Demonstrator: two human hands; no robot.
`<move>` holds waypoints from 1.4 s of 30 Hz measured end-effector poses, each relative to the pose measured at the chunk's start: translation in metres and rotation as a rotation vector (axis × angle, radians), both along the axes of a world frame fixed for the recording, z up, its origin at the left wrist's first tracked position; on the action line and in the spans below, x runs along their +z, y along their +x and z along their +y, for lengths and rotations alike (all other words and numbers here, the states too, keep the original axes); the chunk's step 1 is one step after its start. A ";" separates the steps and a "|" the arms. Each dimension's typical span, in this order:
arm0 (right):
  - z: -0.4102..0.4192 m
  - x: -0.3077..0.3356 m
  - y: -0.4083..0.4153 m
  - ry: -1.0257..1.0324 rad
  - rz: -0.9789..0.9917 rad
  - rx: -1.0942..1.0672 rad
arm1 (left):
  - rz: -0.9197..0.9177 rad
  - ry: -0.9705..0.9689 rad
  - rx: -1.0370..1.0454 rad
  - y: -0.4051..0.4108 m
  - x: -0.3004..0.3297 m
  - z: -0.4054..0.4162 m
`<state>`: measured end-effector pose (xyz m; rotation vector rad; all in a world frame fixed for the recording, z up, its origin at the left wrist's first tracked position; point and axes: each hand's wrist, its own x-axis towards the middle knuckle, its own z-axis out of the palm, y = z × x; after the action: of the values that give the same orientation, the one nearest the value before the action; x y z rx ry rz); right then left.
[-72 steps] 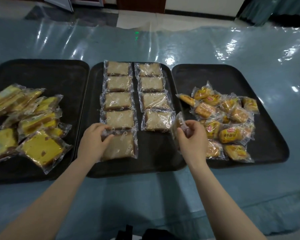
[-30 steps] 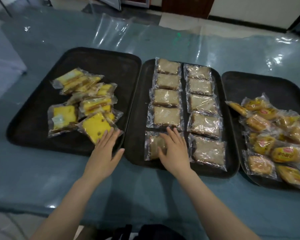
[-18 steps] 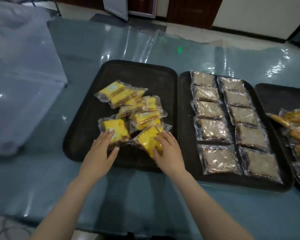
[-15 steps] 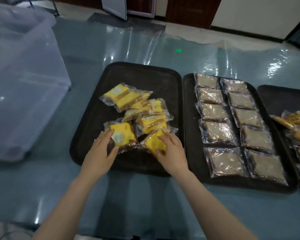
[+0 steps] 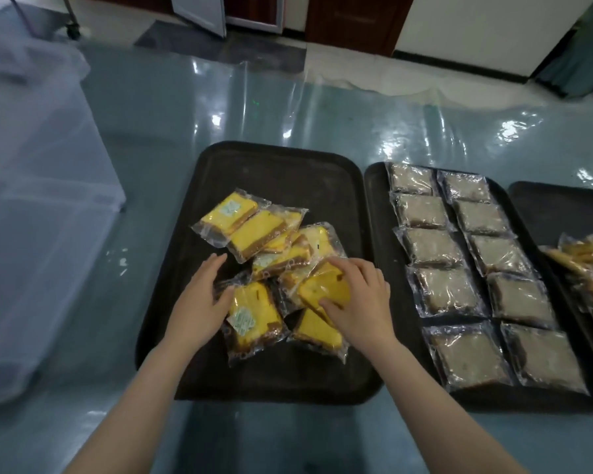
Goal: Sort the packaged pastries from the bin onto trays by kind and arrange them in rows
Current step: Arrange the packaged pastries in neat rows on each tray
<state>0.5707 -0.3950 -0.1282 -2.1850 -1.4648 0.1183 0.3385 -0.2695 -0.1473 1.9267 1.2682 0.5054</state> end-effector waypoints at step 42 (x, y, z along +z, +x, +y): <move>0.266 -0.085 0.138 -0.412 -0.272 0.094 | 0.347 0.440 -0.059 0.163 0.011 0.280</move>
<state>0.7083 -0.1293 -0.2130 -2.5356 -1.8280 0.1744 0.5020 0.0104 -0.1368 2.4974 1.3928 0.4603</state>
